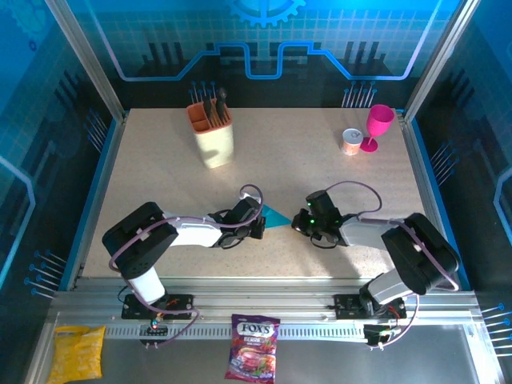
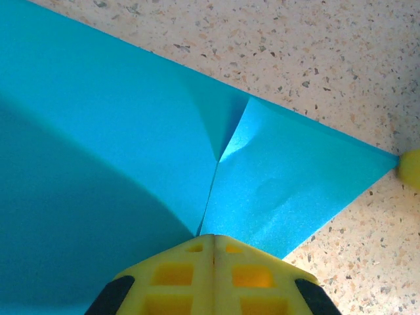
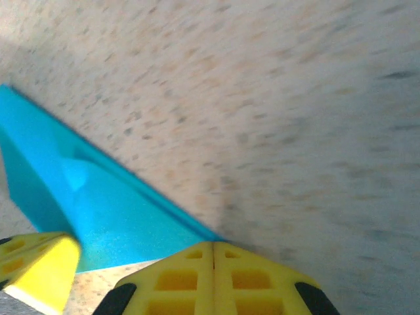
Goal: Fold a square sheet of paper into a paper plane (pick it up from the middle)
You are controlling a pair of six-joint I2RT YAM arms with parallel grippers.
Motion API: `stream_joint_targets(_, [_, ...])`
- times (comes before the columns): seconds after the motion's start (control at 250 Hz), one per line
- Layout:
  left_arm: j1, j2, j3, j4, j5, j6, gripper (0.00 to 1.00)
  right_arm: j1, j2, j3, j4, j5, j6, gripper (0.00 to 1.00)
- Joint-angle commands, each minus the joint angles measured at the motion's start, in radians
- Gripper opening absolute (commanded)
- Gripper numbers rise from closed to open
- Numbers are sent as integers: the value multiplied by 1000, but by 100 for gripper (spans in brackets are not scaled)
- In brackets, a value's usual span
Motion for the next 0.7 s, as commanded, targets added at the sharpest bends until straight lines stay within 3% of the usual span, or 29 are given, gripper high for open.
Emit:
stream_joint_targets(0.0, [-10,22,-67,-183,33,-11,0,-13,-73,-7,-128,24,-55,0])
stream_joint_targets(0.22, [-23,2,-86,-181,53,-26,0,81,-108,92,-162,48,-63,0])
stream_joint_targets(0.519, [-36,-1,-90,-180,47,-36,0,188,163,259,-27,44,-30,0])
stream_joint_targets(0.695, [-36,5,-90,-183,47,-31,0,195,255,248,43,55,-4,0])
